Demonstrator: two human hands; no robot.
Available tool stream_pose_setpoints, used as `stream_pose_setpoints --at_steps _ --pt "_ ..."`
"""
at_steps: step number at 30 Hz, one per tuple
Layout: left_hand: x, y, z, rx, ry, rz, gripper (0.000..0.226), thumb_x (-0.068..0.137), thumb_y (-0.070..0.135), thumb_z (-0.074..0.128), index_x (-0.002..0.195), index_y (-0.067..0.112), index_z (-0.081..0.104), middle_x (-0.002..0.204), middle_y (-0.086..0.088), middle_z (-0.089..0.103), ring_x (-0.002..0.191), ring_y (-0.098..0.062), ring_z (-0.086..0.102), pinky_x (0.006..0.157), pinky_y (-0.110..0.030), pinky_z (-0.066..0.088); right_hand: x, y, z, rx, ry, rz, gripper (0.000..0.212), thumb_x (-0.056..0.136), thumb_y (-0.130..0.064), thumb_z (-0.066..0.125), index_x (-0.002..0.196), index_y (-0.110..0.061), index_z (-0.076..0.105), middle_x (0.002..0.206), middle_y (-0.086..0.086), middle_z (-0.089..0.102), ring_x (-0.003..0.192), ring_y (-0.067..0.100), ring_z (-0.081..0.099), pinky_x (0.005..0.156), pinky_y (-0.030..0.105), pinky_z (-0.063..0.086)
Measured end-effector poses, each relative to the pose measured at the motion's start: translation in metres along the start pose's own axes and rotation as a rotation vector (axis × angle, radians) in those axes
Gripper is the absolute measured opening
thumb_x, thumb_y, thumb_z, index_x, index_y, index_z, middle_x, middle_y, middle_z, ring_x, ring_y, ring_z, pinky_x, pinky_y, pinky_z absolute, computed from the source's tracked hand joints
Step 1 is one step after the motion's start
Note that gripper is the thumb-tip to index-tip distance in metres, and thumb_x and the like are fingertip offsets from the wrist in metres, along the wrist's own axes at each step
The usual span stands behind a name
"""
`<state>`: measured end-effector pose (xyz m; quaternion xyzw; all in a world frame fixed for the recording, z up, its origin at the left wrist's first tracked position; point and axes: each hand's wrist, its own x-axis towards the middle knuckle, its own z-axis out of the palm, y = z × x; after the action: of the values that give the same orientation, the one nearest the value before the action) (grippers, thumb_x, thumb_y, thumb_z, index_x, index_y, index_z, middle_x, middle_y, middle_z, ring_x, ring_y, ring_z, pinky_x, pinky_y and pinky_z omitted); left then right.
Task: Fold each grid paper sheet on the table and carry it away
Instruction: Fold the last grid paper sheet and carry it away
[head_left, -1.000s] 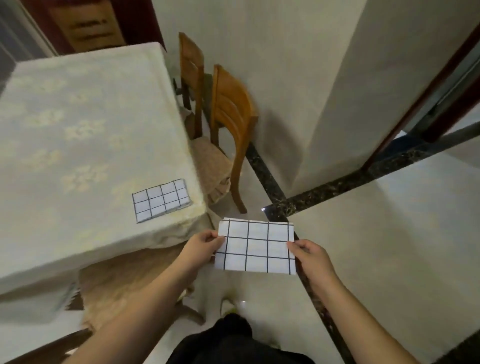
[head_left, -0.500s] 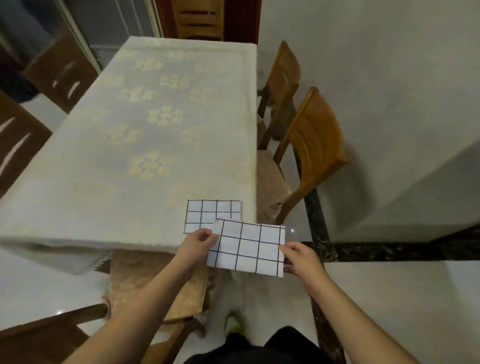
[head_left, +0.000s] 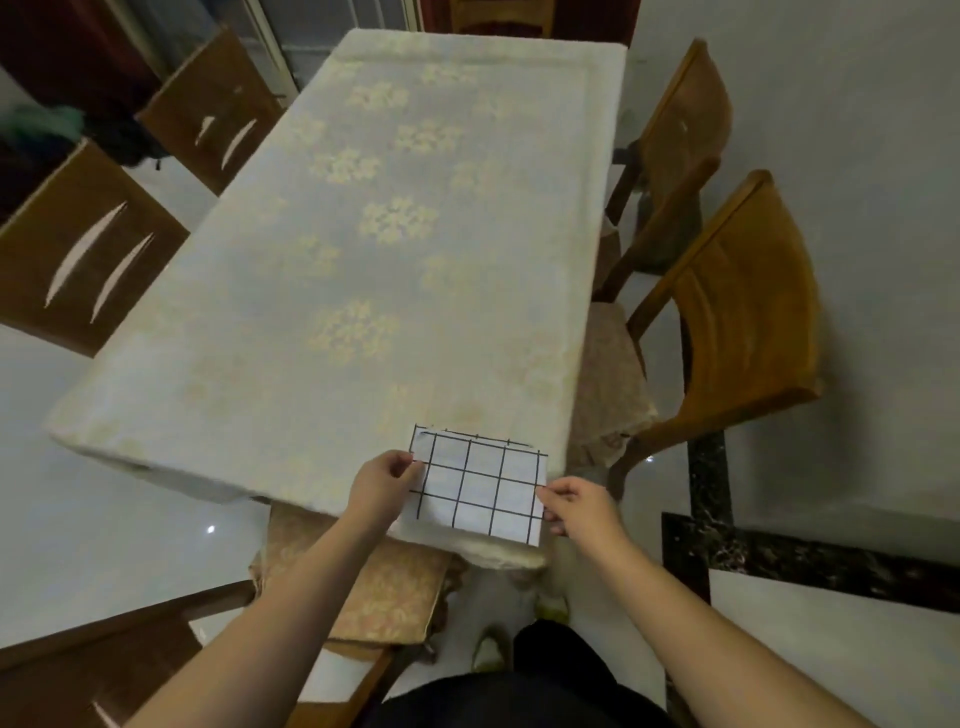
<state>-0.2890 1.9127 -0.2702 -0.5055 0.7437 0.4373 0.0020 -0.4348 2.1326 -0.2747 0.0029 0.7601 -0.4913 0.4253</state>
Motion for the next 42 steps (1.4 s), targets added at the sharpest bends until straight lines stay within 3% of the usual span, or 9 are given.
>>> stream_pose_setpoints --at_steps 9,17,22,25,29,31,33,36,42 --pt "0.023 -0.005 0.002 0.110 0.076 -0.002 0.016 0.090 0.029 0.064 0.101 0.018 0.065 0.081 0.004 0.065 0.076 -0.016 0.060 0.067 -0.028 0.041 0.035 -0.013 0.014 -0.148 -0.023 0.020 0.016 0.086 -0.013 0.071 0.074 -0.016 0.062 0.067 0.003 0.064 0.058 0.015 0.059 0.050 0.023 0.047" --pt "0.026 -0.013 0.008 0.070 0.129 0.055 0.018 0.092 0.029 0.061 0.109 0.024 0.060 0.080 0.011 0.064 0.073 -0.004 0.060 0.059 -0.019 0.043 0.037 -0.011 0.011 -0.230 -0.036 -0.058 0.010 0.086 -0.018 0.072 0.080 -0.015 0.065 0.072 0.003 0.066 0.062 0.015 0.062 0.061 0.029 0.053" --pt "0.028 -0.019 0.012 0.087 0.164 0.054 0.025 0.093 0.028 0.060 0.117 0.019 0.058 0.083 0.009 0.062 0.073 -0.005 0.059 0.058 -0.017 0.043 0.038 -0.012 0.010 -0.265 -0.029 -0.094 0.011 0.086 -0.020 0.072 0.088 -0.010 0.068 0.077 0.009 0.069 0.069 0.019 0.063 0.072 0.037 0.057" --pt "0.023 -0.020 0.017 0.163 0.244 0.157 0.028 0.094 0.023 0.059 0.120 0.013 0.057 0.102 -0.002 0.058 0.089 -0.016 0.059 0.073 -0.029 0.049 0.037 -0.012 0.009 -0.303 -0.015 -0.107 0.013 0.086 -0.026 0.071 0.089 -0.013 0.069 0.077 0.005 0.069 0.070 0.019 0.064 0.067 0.032 0.055" --pt "0.018 -0.019 0.025 0.424 0.296 0.602 0.033 0.085 0.010 0.066 0.118 0.008 0.061 0.118 -0.012 0.061 0.106 -0.030 0.060 0.084 -0.040 0.050 0.033 -0.014 0.011 -0.524 0.193 -0.260 0.025 0.096 -0.044 0.051 0.097 -0.022 0.064 0.088 -0.006 0.065 0.075 0.011 0.061 0.061 0.027 0.049" --pt "0.016 -0.018 0.031 0.548 0.226 0.750 0.040 0.090 0.017 0.058 0.129 0.009 0.056 0.135 -0.010 0.055 0.126 -0.030 0.051 0.099 -0.041 0.044 0.030 -0.012 0.020 -0.599 0.219 -0.439 0.025 0.098 -0.040 0.047 0.109 -0.023 0.062 0.098 -0.006 0.059 0.087 0.013 0.058 0.071 0.029 0.050" --pt "0.017 -0.021 0.036 0.676 0.150 0.836 0.049 0.095 0.025 0.047 0.142 0.010 0.046 0.149 -0.009 0.043 0.140 -0.027 0.037 0.111 -0.042 0.032 0.030 -0.008 0.036 -0.751 0.162 -0.617 0.034 0.098 -0.035 0.049 0.126 -0.019 0.058 0.114 -0.001 0.059 0.107 0.018 0.054 0.092 0.034 0.046" --pt "0.022 -0.025 0.039 0.801 0.053 0.845 0.056 0.100 0.035 0.038 0.150 0.010 0.031 0.158 -0.007 0.026 0.147 -0.024 0.021 0.119 -0.042 0.022 0.032 -0.001 0.063 -0.993 0.131 -0.758 0.053 0.095 -0.038 0.052 0.143 -0.015 0.045 0.143 0.005 0.050 0.134 0.024 0.044 0.113 0.042 0.030" --pt "0.032 -0.032 0.041 0.869 -0.057 0.761 0.059 0.103 0.043 0.025 0.153 0.012 0.021 0.161 -0.005 0.016 0.149 -0.022 0.012 0.119 -0.042 0.021 0.042 0.014 0.079 -1.240 0.113 -0.702 0.068 0.096 -0.049 0.044 0.150 -0.011 0.027 0.158 0.005 0.024 0.146 0.020 0.021 0.118 0.042 0.018"
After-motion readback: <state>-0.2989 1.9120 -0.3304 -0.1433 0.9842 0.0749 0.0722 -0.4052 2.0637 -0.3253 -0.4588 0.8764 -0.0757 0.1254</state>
